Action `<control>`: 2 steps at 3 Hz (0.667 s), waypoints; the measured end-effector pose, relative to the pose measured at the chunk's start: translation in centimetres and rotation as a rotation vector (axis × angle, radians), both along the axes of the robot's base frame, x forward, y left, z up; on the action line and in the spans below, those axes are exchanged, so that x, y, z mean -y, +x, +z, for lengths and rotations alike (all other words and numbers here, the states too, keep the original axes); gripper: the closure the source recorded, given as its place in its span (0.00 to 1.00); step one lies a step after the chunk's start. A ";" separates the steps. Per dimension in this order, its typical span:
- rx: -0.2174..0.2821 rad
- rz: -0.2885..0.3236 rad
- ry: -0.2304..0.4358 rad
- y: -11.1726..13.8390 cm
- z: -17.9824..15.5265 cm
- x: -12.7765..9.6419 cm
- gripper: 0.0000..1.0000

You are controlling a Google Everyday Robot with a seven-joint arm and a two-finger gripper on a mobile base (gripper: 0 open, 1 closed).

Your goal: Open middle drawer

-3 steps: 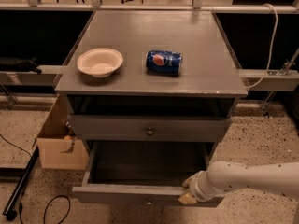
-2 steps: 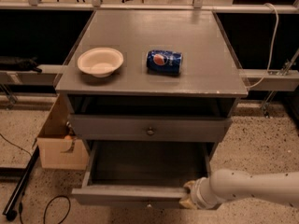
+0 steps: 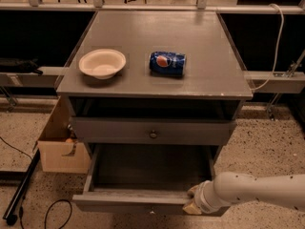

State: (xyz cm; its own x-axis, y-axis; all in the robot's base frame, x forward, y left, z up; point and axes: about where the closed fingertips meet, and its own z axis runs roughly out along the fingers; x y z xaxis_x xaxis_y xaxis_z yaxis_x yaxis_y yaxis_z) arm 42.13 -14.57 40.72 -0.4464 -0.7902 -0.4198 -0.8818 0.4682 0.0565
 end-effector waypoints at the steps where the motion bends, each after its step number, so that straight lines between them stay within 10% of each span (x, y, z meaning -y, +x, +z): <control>1: 0.000 0.000 0.000 0.0 0.0 0.0 0.35; 2: 0.000 0.000 0.000 0.0 0.0 0.0 0.11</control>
Offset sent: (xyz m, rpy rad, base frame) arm 0.0000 0.0000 0.0000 0.0000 0.0000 0.0000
